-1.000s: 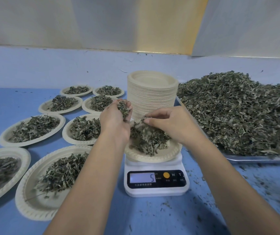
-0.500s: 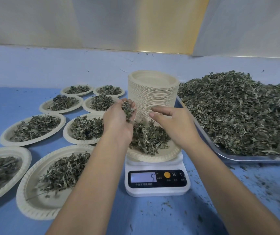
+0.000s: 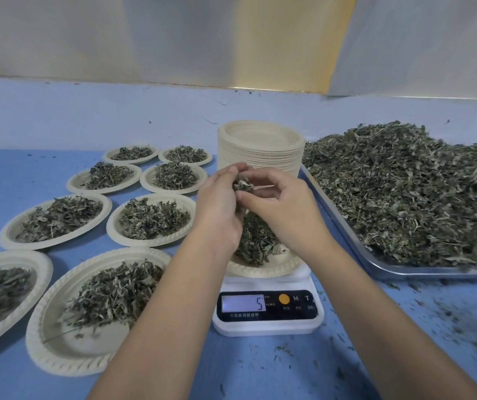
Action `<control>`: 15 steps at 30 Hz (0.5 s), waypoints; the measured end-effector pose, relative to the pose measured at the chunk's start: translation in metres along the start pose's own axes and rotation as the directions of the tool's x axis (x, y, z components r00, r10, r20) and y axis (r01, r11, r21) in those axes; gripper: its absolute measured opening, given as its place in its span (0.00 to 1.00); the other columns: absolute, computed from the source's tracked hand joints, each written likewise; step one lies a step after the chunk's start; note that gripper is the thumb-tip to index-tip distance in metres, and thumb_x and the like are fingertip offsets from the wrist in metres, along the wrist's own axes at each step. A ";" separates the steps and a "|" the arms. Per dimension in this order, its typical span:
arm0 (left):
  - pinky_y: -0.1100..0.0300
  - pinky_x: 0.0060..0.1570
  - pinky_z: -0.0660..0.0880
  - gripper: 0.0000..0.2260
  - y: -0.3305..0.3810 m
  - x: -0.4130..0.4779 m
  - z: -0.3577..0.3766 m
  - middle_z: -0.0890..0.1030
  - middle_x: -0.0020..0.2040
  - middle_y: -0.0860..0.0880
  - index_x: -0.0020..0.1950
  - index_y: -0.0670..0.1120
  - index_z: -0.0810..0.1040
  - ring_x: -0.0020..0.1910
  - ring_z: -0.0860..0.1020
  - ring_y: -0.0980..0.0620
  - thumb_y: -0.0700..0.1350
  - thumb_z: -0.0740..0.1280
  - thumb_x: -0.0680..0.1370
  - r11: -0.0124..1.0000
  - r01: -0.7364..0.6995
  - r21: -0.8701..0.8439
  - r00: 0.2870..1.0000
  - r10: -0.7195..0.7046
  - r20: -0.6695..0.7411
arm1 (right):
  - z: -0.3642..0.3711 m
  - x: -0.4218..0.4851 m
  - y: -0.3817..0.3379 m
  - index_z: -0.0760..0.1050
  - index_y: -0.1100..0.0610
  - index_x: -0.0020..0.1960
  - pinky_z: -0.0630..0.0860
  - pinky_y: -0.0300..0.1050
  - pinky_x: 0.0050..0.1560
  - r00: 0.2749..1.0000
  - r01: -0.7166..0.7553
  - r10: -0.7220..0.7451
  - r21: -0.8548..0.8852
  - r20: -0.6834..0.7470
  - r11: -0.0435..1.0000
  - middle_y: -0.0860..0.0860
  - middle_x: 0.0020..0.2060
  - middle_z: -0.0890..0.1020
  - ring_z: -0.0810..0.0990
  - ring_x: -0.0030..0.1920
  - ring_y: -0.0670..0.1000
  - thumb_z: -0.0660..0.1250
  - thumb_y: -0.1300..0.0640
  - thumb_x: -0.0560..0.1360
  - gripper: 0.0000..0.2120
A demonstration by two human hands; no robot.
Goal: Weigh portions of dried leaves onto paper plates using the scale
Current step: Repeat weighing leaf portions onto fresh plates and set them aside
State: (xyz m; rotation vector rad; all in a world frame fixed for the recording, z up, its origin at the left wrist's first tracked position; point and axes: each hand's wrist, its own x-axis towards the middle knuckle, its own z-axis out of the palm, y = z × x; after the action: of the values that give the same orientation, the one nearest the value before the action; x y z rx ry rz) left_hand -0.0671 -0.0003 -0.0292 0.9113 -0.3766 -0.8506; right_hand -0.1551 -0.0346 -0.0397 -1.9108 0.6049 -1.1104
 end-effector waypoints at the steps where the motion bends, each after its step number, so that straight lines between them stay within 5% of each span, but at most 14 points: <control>1: 0.62 0.39 0.74 0.10 0.000 -0.001 0.001 0.80 0.41 0.48 0.46 0.44 0.77 0.39 0.78 0.51 0.40 0.57 0.82 1.000 0.000 0.011 1.000 0.000 0.011 | 0.001 0.000 0.000 0.80 0.48 0.48 0.78 0.37 0.47 1.000 0.003 -0.003 -0.010 -0.028 1.000 0.40 0.42 0.83 0.81 0.40 0.39 0.74 0.61 0.70 0.10; 6: 0.66 0.32 0.74 0.10 -0.002 -0.002 0.002 0.80 0.39 0.51 0.45 0.45 0.77 0.37 0.78 0.55 0.40 0.58 0.82 1.000 -0.004 0.022 1.000 0.004 0.013 | 0.001 0.000 0.001 0.79 0.47 0.42 0.78 0.39 0.45 0.997 0.005 -0.009 -0.045 -0.081 0.999 0.41 0.40 0.83 0.81 0.40 0.42 0.73 0.61 0.70 0.10; 15: 0.63 0.41 0.76 0.10 0.006 0.013 -0.010 0.80 0.43 0.46 0.46 0.41 0.75 0.39 0.79 0.54 0.39 0.56 0.82 0.978 0.083 -0.193 0.993 -0.097 -0.064 | -0.005 0.006 0.003 0.79 0.48 0.40 0.81 0.47 0.51 0.982 -0.056 0.067 0.069 -0.179 0.996 0.45 0.39 0.84 0.83 0.44 0.49 0.74 0.60 0.70 0.08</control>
State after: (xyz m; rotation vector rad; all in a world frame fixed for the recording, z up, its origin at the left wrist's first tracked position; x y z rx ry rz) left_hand -0.0504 -0.0032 -0.0306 0.7838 -0.1872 -0.9169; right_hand -0.1571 -0.0428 -0.0385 -1.7373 0.7156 -1.2579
